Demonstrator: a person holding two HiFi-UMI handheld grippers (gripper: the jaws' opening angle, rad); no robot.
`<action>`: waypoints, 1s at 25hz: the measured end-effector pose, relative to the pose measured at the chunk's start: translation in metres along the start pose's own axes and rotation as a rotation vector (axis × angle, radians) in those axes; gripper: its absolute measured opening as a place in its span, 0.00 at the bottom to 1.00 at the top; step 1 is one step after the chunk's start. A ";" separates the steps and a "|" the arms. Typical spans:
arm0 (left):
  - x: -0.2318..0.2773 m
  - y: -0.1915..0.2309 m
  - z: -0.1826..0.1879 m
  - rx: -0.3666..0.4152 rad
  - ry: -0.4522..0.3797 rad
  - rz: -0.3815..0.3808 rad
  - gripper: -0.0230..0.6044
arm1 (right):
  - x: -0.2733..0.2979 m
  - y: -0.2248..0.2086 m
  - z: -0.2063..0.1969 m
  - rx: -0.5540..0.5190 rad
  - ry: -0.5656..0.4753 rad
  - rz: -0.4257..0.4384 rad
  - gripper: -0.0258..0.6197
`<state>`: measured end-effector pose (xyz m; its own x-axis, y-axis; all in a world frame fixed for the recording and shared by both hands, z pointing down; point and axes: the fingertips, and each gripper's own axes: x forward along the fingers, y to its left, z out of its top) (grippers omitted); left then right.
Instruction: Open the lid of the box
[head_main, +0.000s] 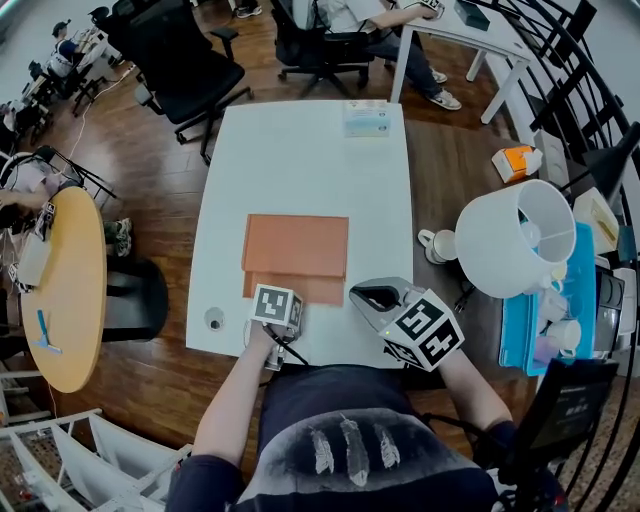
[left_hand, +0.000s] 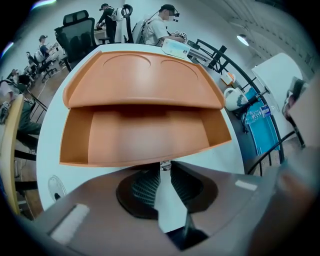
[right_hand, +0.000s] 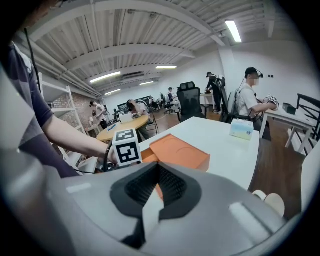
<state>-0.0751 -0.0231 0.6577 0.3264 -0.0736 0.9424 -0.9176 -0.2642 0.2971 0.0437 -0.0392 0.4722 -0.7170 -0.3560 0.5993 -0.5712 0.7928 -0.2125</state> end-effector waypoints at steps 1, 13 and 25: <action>-0.001 -0.001 -0.004 0.003 0.000 -0.006 0.17 | 0.002 0.000 0.002 -0.003 0.003 -0.002 0.04; -0.007 -0.009 -0.056 -0.025 -0.014 -0.060 0.17 | 0.013 0.010 0.005 -0.030 0.034 0.011 0.04; -0.020 -0.006 -0.072 -0.136 -0.074 -0.198 0.18 | 0.007 0.011 -0.001 -0.017 0.032 -0.010 0.04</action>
<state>-0.0929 0.0493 0.6483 0.5141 -0.1051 0.8512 -0.8545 -0.1486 0.4978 0.0328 -0.0328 0.4755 -0.6982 -0.3482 0.6255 -0.5711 0.7978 -0.1934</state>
